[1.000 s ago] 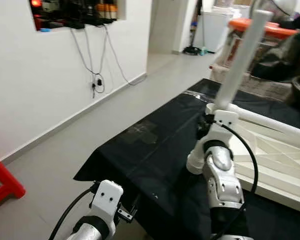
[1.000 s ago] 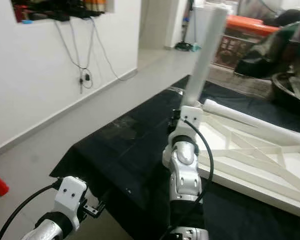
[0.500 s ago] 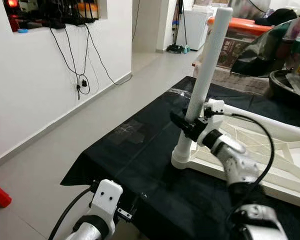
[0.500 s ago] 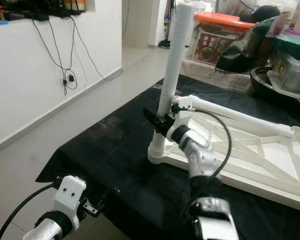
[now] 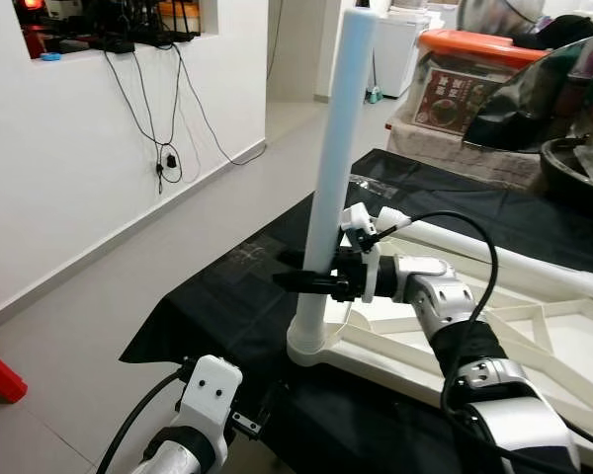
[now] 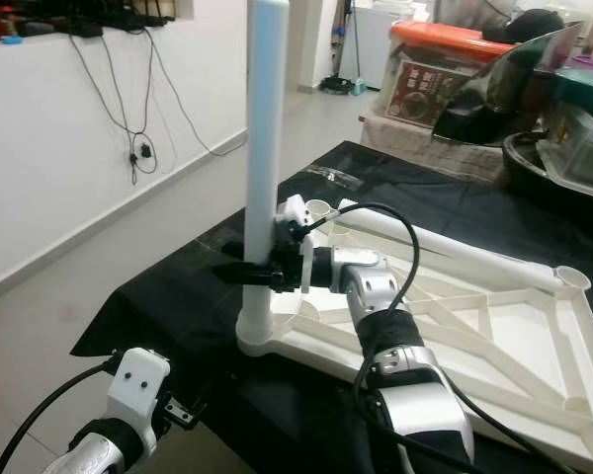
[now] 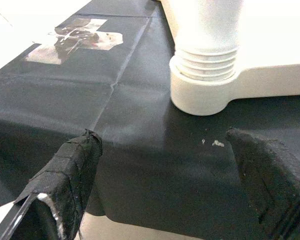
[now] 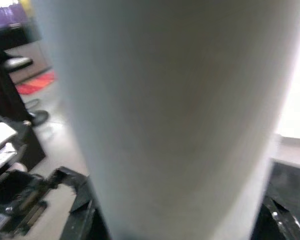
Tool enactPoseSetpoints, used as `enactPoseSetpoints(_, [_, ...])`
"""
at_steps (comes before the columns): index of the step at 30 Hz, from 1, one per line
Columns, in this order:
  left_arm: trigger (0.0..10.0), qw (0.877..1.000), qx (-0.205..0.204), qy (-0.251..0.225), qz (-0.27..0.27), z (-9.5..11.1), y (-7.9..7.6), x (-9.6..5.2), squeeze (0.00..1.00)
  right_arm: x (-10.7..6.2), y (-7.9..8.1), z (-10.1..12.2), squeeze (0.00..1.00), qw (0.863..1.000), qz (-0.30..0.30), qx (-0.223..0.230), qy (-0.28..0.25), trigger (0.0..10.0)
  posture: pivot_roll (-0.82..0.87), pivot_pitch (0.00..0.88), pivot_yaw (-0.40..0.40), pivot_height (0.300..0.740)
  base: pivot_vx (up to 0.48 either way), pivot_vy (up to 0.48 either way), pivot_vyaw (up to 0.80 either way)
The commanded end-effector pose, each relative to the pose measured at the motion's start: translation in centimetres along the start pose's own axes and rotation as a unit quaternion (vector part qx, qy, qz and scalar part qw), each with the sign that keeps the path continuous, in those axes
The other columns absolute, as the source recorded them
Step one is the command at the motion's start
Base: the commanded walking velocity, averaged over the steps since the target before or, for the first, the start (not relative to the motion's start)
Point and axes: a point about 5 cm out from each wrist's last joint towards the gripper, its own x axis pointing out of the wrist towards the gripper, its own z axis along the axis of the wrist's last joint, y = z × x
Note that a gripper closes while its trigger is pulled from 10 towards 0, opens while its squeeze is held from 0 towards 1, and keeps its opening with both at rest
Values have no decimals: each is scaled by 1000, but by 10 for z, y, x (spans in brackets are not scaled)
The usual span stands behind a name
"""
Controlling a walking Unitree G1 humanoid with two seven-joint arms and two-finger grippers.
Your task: Building children table
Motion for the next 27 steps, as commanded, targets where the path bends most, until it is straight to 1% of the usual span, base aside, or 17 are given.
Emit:
enactPoseSetpoints(1, [10000, 1000, -5, 1, -1, -1, -2, -1, 0, 5, 0, -9, 0, 1000, -27, 10, 1, 0, 267, 0, -100, 740, 0, 0, 0])
enactPoseSetpoints(4, [10000, 1000, -5, 1, -1, -1, -2, -1, 0, 5, 0, -9, 0, 1000, -27, 10, 1, 0, 267, 0, -100, 740, 0, 0, 0])
enactPoseSetpoints(5, [10000, 1000, -5, 1, -1, -1, -2, -1, 0, 3, -7, -9, 0, 994, -108, 6, -20, 0, 266, 0, -100, 740, 0, 0, 0])
enactPoseSetpoints(7, [10000, 1000, -5, 2, -2, -1, -1, -1, 0, -10, -21, -10, 0, 965, -257, 7, -43, 0, 257, 0, -96, 740, 0, 0, 0])
enactPoseSetpoints(8, [10000, 1000, -4, 3, -3, -2, -1, 0, 0, -28, -31, -14, 0, 916, -400, 11, -43, 0, 247, 0, -89, 740, 0, 0, 0])
enactPoseSetpoints(10, [10000, 1000, -4, 3, -3, -2, -1, 0, 0, -28, -31, -14, 0, 916, -400, 11, -43, 0, 247, 0, -89, 740, 0, 0, 0])
enactPoseSetpoints(12, [10000, 1000, -4, 4, -6, -3, -1, 0, 0, -64, -32, -26, 0, 800, -598, 27, -42, 0, 235, 0, -79, 740, 0, 0, 0])
enactPoseSetpoints(13, [10000, 1000, -4, 4, -6, -3, -1, 0, 0, -64, -32, -26, 0, 800, -598, 27, -42, 0, 235, 0, -79, 740, 0, 0, 0])
enactPoseSetpoints(14, [10000, 1000, -4, 5, -8, -3, -1, 1, 0, -77, -27, -31, 0, 752, -657, 28, -40, 0, 235, 0, -78, 740, 0, 0, 0])
enactPoseSetpoints(16, [10000, 1000, -4, 5, -8, -3, -1, 1, 0, -77, -27, -31, 0, 752, -657, 28, -40, 0, 235, 0, -78, 740, 0, 0, 0])
enactPoseSetpoints(17, [10000, 1000, -2, 5, -9, -4, -1, 1, 0, -85, -17, -33, 0, 715, -697, 30, -45, 0, 235, 0, -78, 740, 0, 0, 0])
enactPoseSetpoints(18, [10000, 1000, -2, 5, -9, -4, -1, 1, 0, -85, -17, -33, 0, 715, -697, 30, -45, 0, 235, 0, -78, 740, 0, 0, 0])
enactPoseSetpoints(19, [10000, 1000, -1, 5, -9, -4, 0, 1, 0, -84, -3, -34, 0, 678, -733, 33, -55, 0, 239, 0, -81, 740, 0, 0, 0])
enactPoseSetpoints(20, [10000, 1000, -1, 5, -10, -4, 0, 1, 0, -84, 8, -34, 0, 651, -755, 37, -64, 0, 239, 0, -81, 740, 0, 0, 0])
enactPoseSetpoints(23, [10000, 1000, 1, 5, -9, -4, 0, 2, 0, -66, 22, -34, 0, 634, -768, 52, -72, 0, 239, 0, -83, 740, 0, 0, 0])
enactPoseSetpoints(26, [10000, 1000, 1, 5, -9, -4, 0, 2, 0, -66, 22, -34, 0, 634, -768, 52, -72, 0, 239, 0, -83, 740, 0, 0, 0])
enactPoseSetpoints(27, [10000, 1000, 1, 5, -8, -4, 0, 2, 0, -54, 23, -34, 0, 648, -755, 60, -80, 10000, 239, 0, -83, 740, 0, 0, 0])
